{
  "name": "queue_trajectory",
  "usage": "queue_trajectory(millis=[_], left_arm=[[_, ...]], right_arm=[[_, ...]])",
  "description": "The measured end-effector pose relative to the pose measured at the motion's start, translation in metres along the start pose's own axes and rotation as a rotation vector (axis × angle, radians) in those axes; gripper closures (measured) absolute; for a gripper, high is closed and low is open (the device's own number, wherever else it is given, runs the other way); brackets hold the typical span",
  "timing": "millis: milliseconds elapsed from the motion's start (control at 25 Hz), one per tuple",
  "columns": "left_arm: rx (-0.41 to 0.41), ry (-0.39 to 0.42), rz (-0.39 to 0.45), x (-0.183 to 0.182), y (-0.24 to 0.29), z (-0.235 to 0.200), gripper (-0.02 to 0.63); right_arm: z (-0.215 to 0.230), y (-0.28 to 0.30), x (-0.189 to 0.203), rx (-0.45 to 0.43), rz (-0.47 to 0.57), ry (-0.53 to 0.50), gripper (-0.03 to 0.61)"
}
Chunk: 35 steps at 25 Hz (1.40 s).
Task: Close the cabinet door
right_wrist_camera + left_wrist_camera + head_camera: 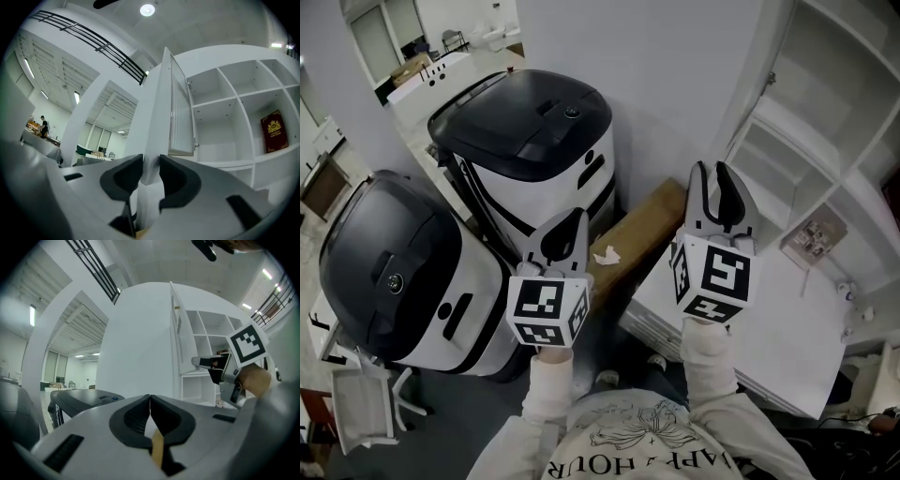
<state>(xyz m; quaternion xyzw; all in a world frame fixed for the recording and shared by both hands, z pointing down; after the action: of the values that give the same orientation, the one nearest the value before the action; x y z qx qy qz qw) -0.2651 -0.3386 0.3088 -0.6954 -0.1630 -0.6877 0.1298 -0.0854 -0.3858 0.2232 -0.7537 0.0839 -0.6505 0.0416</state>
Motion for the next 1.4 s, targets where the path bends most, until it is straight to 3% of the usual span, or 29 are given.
queue_trajectory(millis=[200, 640, 1160, 1400], left_arm=[[-0.005, -0.005, -0.001, 0.001, 0.001, 0.001, 0.609], [0.037, -0.009, 0.003, 0.002, 0.01, 0.022, 0.609], [0.144, -0.006, 0.002, 0.0, 0.031, 0.069, 0.609], [0.182, 0.001, 0.001, -0.001, 0.038, 0.088, 0.609]], right_arm=[[0.005, -0.001, 0.001, -0.032, -0.007, 0.059, 0.469], [0.023, -0.015, 0.004, -0.025, -0.012, 0.084, 0.479], [0.064, -0.04, 0.006, 0.033, -0.019, 0.07, 0.497], [0.094, -0.052, 0.01, 0.099, -0.024, 0.072, 0.508]])
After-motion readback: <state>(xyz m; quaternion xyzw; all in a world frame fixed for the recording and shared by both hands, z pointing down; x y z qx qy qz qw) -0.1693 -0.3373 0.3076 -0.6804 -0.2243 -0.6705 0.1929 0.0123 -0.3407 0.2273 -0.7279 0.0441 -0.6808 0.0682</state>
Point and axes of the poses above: the fingertips, and each gripper's own axes: y forward along the fingers, z to its right, x out of its underside, the point moved 1 cm from there along -y, backward along the fingers, and after that the axes turned 7 degrees about x, right-handed, at the moved point
